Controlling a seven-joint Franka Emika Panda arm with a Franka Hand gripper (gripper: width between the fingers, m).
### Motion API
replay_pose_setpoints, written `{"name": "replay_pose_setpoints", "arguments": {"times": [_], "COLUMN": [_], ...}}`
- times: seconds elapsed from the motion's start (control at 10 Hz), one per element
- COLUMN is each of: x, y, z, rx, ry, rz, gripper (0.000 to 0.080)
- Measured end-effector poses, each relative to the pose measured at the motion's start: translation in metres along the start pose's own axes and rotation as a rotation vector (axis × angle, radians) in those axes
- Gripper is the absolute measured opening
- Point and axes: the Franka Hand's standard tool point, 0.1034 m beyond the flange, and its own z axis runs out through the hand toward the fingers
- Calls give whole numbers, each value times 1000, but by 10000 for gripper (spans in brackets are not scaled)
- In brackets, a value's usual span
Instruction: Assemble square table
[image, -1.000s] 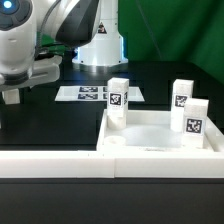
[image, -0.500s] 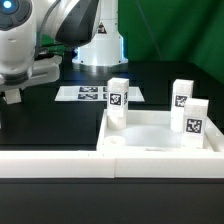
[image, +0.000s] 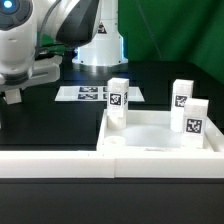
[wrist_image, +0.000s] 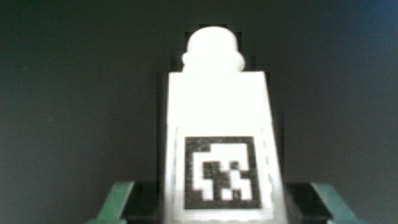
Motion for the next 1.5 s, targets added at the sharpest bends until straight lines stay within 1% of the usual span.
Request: {"name": "replay_pose_setpoints", "arguments": {"times": [0.1,0.2,0.3,0.4,0.5,0.7,0.8,0.9,1.0,1.1,1.2,1.3,1.4,1.5], "x": [5,9,9,10,12,14,14,23,36,44,43,35,33,32], "y": [-4,-9,-12,-13,-11,-4,-5,-11,-24,-34,-35,-32,-27,-25], "z": [-28,-61,-97,-112,-108,-113,-116,-132,-157,-197,-228,-236,-233,-232], "rx": [-5,-12,-28,-38,-40,-63,-69,-82,-74,-77,-98,-87,-100,-109], "ry": [-12,-19,-15,-17,-3,114,151,203,264,332,371,437,500,536], "rz": [-9,-9,-2,-2,-2,3,12,14,36,60,68,77,90,94], "gripper": [287,287,287,287,287,287,287,288,288,288,288,288,288,288]}}
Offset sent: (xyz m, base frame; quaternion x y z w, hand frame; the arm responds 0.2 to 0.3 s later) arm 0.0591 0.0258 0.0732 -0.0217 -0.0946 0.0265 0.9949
